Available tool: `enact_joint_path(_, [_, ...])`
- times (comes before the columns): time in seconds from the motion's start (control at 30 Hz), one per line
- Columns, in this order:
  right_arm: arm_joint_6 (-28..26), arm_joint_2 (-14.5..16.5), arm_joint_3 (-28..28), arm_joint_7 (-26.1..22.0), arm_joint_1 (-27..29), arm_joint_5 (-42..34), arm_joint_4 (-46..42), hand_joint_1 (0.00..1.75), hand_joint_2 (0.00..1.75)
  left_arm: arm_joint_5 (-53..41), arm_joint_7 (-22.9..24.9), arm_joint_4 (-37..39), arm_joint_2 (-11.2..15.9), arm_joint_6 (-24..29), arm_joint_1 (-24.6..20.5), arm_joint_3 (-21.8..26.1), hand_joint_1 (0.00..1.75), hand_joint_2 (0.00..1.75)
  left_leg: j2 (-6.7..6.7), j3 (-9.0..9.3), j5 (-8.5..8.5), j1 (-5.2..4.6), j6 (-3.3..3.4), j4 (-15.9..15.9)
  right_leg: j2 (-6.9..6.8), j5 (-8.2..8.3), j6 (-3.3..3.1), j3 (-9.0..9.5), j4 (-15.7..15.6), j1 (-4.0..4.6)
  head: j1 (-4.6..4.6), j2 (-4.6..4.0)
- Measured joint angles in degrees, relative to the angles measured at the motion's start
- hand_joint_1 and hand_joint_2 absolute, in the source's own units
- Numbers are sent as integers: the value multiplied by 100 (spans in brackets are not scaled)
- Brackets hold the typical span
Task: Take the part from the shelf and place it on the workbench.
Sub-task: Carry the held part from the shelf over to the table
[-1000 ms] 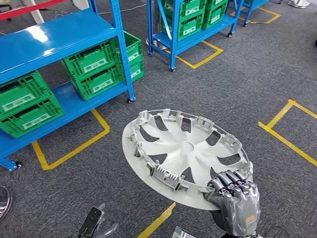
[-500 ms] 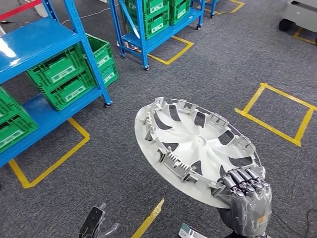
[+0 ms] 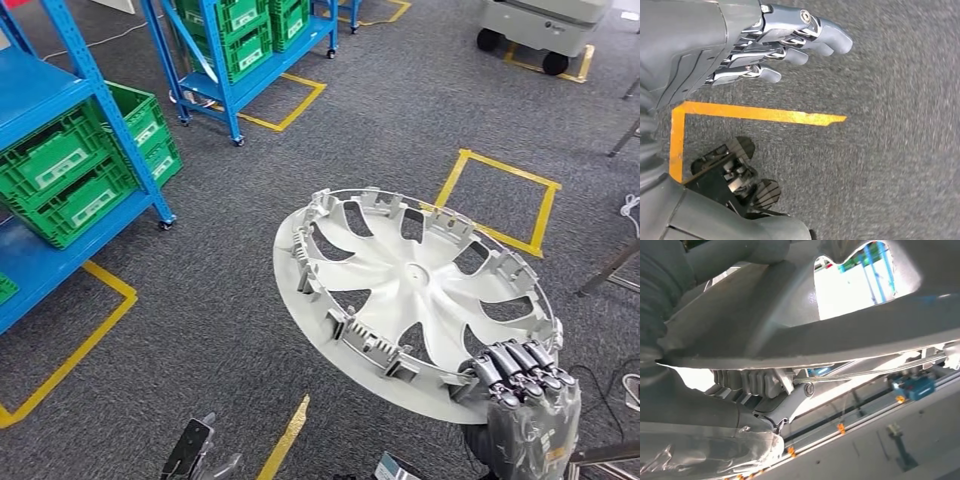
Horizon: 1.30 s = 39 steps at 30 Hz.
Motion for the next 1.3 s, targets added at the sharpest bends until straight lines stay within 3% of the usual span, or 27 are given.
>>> enact_joint_path(0.03, [0,19,-33,-63,6,1,-31,175,175,-2,5,0,-3,-1,-2,-1,0,175,67,5,-11,-1,-18,9,-89,154,9,252,-419,-8,1,0])
enact_joint_path(0.1, [-1,71,-100,-188,8,1,-106,175,175,-6,12,0,-1,-1,-6,0,0,175,164,9,-37,-26,-79,40,-257,320,-36,659,-1074,4,-9,0])
enact_joint_path(0.13, [-1,98,-132,-229,9,1,-139,175,175,-7,14,0,1,-1,-9,1,0,175,200,11,-42,-38,-112,54,-292,326,-76,734,-1202,18,-19,0])
enact_joint_path(0.23, [-1,165,-221,-284,37,1,-208,175,175,-7,14,0,-6,-3,-26,0,0,175,255,16,-62,-34,-203,77,-155,346,-206,701,-1208,33,-31,0])
enact_joint_path(0.3, [-1,206,-258,-304,48,1,-243,175,175,-8,14,0,-11,-3,-33,-1,0,175,35,-73,-270,-9,-260,309,-50,381,-280,683,-1222,17,-37,0])
enact_joint_path(0.37, [-1,250,-291,-327,47,1,-259,175,175,-9,14,0,-9,-3,-14,0,0,175,-237,-356,-668,7,-279,974,70,406,-330,661,-1226,21,-45,0])
enact_joint_path(0.43, [-1,295,-341,-399,55,1,-266,175,175,-5,14,0,-4,-9,17,2,0,175,-318,-671,-922,6,-260,1663,220,425,-357,637,-1224,46,-46,0])
enact_joint_path(0.47, [0,323,-375,-453,63,2,-275,175,175,9,18,0,-2,-27,25,3,0,175,-335,-723,-886,4,-237,1764,307,434,-364,630,-1222,60,-45,0])
enact_joint_path(0.53, [0,380,-436,-549,75,2,-310,175,175,69,26,0,0,-94,25,11,0,175,-427,-488,-488,-6,-164,1248,472,450,-363,633,-1220,80,-45,0])
enact_joint_path(0.6, [-1,432,-484,-621,72,2,-359,175,175,132,31,0,16,-155,18,30,0,175,-704,-140,-137,-15,-73,496,616,472,-341,622,-1214,83,-39,0])
enact_joint_path(0.67, [-2,484,-531,-687,70,2,-405,175,175,158,33,0,30,-178,12,42,0,175,-858,1,-89,-26,-26,159,741,508,-287,564,-1209,59,-50,0])
enact_joint_path(0.73, [-2,534,-590,-731,91,2,-450,175,175,166,37,0,24,-185,1,45,0,175,-744,20,-78,-25,-19,64,831,541,-222,490,-1208,36,-65,0])
enact_joint_path(0.8, [-2,570,-648,-741,107,1,-488,175,175,165,39,0,9,-184,-12,50,0,175,-601,44,-22,-6,-4,-23,601,426,-173,363,-1038,52,-51,0])
enact_joint_path(0.87, [-2,587,-691,-744,91,0,-510,175,175,154,45,1,-4,-182,-3,54,0,175,-429,57,0,-6,14,-62,227,72,-117,64,-426,59,-36,0])
enact_joint_path(0.93, [-2,591,-728,-745,83,2,-516,175,175,138,50,2,-3,-176,20,55,0,175,-237,48,-5,-13,21,-60,90,-222,-52,-257,277,26,-31,0])
enact_joint_path(0.97, [-2,592,-745,-744,90,2,-516,175,175,133,51,2,-3,-173,25,56,0,175,-147,45,-9,-13,16,-58,67,-229,-27,-298,397,6,-32,0])
enact_joint_path(1.0, [-1,593,-761,-743,96,2,-516,175,175,131,51,2,-4,-169,24,57,0,175,-64,46,-15,-11,5,-55,40,-130,-5,-214,278,-14,-30,0])
enact_joint_path(1.07, [-1,594,-779,-743,99,2,-524,175,175,126,51,1,-11,-167,14,58,0,175,76,63,-44,-10,-42,-37,-139,176,30,243,-493,-38,-30,0])
enact_joint_path(1.13, [-1,601,-793,-744,92,2,-538,175,175,119,51,1,-7,-165,3,58,0,175,174,75,-86,-31,-117,6,-292,331,-19,616,-1103,-31,-34,0])
enact_joint_path(1.17, [-1,609,-802,-749,89,2,-543,175,175,116,51,1,-4,-162,-3,58,0,175,213,79,-99,-43,-148,24,-309,327,-64,671,-1194,-16,-38,0])
enact_joint_path(1.23, [-2,631,-828,-786,93,2,-546,175,175,106,52,1,-8,-155,-17,57,0,175,288,89,-115,-37,-194,38,-186,340,-163,662,-1181,1,-45,0])
enact_joint_path(1.3, [-2,658,-858,-838,101,3,-552,175,175,91,53,1,-17,-151,-35,56,0,175,151,40,-266,-5,-244,189,-81,360,-236,649,-1187,-2,-48,0])
